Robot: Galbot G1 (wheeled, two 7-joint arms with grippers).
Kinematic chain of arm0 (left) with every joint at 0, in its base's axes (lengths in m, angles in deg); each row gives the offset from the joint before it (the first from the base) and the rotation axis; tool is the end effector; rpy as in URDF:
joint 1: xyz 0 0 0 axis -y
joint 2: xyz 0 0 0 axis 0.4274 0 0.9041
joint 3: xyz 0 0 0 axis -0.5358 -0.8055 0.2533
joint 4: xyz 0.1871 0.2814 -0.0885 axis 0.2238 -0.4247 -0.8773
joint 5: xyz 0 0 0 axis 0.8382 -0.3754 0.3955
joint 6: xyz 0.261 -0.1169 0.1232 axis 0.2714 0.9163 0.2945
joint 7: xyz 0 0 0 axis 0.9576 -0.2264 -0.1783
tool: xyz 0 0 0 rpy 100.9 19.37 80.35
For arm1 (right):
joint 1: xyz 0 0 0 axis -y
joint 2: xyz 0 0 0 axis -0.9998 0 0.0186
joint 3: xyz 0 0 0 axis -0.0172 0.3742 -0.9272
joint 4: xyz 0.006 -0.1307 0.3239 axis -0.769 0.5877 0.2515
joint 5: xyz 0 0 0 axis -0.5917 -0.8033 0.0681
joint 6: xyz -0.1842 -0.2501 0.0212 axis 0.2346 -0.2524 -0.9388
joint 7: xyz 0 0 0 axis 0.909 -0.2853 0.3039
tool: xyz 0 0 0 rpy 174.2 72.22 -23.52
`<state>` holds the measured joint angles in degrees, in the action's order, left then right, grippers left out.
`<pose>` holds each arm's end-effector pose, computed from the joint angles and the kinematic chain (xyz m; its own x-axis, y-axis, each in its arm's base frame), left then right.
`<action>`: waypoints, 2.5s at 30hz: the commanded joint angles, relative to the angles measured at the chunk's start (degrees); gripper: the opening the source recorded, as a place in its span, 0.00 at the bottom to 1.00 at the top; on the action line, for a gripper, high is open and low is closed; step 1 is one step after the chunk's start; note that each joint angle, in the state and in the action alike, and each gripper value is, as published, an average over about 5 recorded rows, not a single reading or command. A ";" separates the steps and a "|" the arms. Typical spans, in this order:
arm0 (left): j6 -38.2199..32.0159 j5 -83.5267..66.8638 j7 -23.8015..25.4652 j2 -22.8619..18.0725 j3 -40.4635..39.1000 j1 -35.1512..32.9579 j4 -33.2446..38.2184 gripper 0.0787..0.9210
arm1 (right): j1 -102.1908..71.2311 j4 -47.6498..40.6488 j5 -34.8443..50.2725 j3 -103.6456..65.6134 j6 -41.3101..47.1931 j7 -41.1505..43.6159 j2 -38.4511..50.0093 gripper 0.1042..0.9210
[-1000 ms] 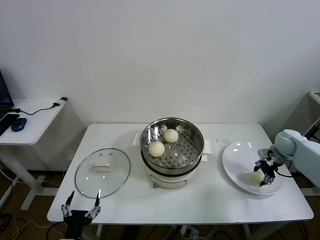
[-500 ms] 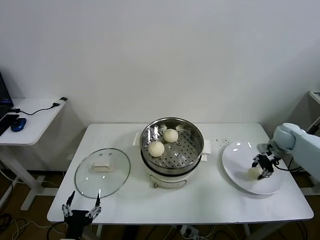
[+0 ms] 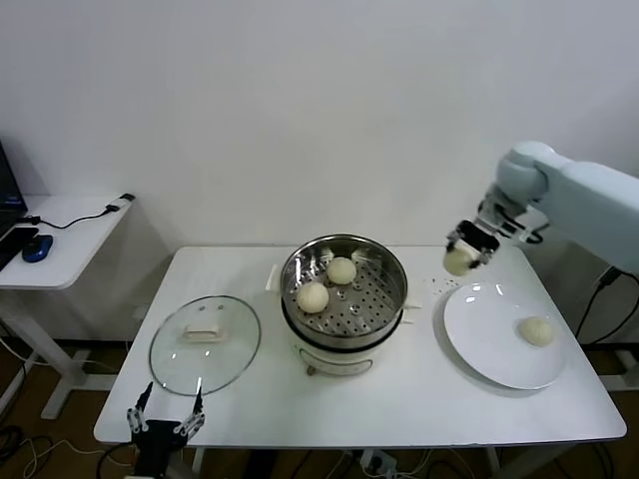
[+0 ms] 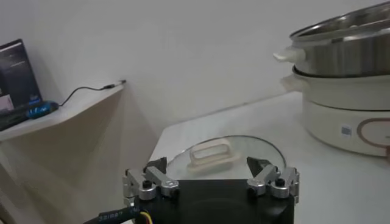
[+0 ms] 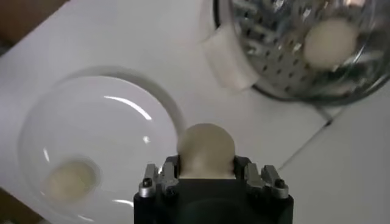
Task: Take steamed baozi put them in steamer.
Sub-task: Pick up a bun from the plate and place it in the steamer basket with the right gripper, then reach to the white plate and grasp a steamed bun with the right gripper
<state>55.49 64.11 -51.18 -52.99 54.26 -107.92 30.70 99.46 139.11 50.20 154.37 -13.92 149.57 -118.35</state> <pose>0.0586 0.0502 -0.3328 -0.9546 -0.1230 0.2712 -0.0425 0.9576 0.2848 0.5372 -0.0731 0.0093 -0.2265 -0.0791 0.9708 -0.4470 -0.8771 -0.1757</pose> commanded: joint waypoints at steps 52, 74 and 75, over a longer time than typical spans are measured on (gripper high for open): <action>0.14 -1.80 -0.12 0.17 0.52 -0.35 0.94 0.88 | 2.17 -0.28 7.97 3.02 6.35 -3.76 -5.55 0.88; 0.15 -0.49 -0.12 0.10 0.07 -1.21 1.57 0.88 | -29.60 -14.79 7.54 -19.06 29.85 -1.19 21.44 0.88; 0.14 -0.48 -0.13 0.08 0.13 -1.24 1.54 0.88 | -31.85 -15.87 5.66 -21.70 28.82 -0.86 21.18 0.88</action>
<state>55.61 63.51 -51.28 -52.83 54.22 -108.98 32.21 86.28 130.39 63.57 150.02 12.88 146.73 -104.84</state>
